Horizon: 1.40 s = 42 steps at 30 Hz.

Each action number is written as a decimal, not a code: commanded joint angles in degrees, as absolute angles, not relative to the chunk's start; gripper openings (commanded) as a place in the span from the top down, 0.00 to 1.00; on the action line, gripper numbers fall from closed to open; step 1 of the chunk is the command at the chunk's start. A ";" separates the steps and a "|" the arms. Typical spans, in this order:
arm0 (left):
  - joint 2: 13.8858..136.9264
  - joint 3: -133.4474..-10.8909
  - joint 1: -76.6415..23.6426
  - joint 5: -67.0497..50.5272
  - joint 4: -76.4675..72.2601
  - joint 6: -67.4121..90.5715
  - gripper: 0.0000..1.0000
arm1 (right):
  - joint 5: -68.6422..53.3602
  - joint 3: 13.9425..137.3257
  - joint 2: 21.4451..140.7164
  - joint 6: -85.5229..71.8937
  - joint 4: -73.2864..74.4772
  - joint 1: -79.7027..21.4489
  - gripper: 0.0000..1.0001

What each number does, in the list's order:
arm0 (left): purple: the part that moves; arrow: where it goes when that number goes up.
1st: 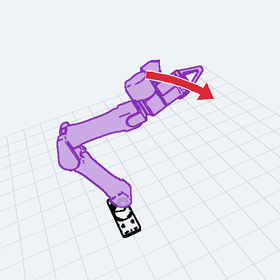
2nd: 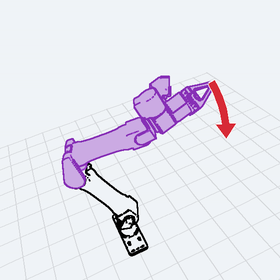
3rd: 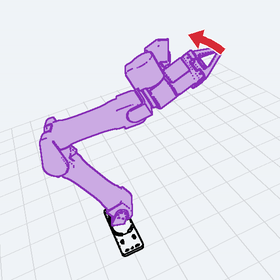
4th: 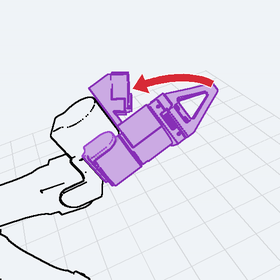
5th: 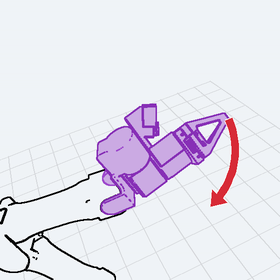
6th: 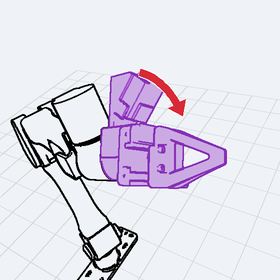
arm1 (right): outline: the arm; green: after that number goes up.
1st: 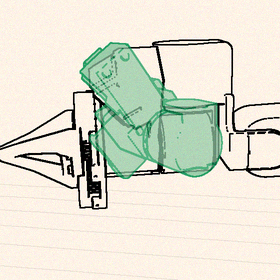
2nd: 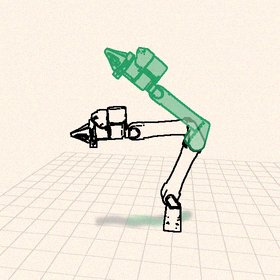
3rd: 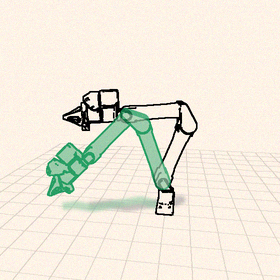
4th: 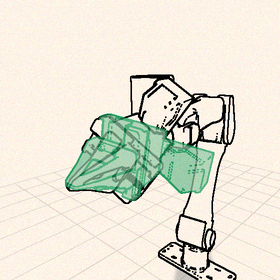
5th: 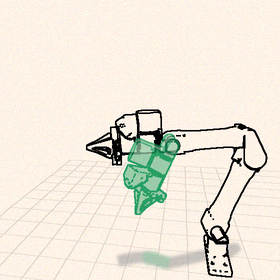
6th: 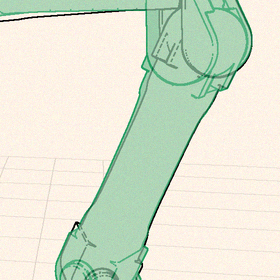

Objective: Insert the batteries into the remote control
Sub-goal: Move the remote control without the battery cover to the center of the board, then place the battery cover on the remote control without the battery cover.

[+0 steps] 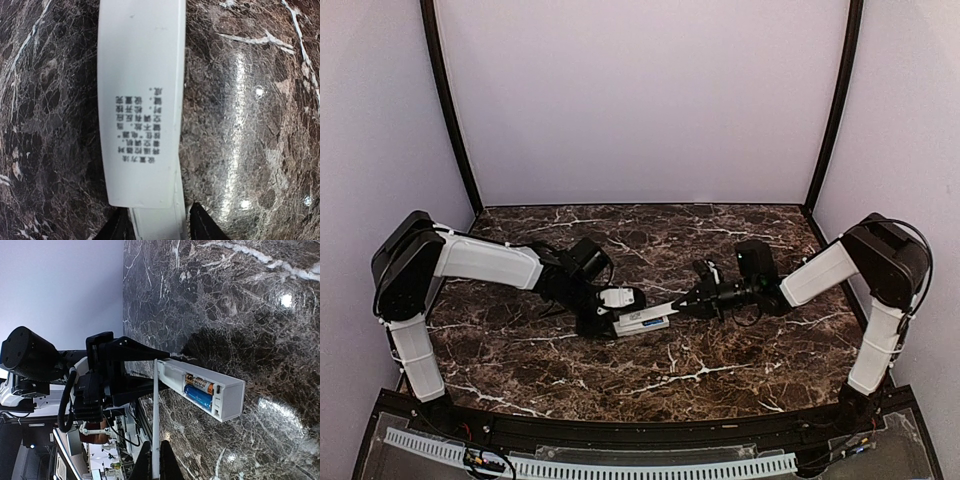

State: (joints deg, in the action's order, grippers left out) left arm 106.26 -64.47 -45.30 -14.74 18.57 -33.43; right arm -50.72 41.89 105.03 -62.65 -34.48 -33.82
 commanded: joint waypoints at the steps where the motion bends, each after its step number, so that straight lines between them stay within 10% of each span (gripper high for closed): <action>1: 106.03 -64.59 -45.44 -13.67 20.39 -32.46 0.55 | -52.46 43.34 106.89 -60.20 -34.16 -34.00 1.00; 14: 98.04 -60.66 -46.34 -14.53 9.19 -31.05 0.36 | -59.00 51.93 110.91 -52.22 -24.05 -33.64 1.00; 42: 107.27 -66.88 -48.69 -13.45 10.66 -32.20 0.54 | -61.24 56.41 117.75 -51.94 -24.24 -33.31 1.00</action>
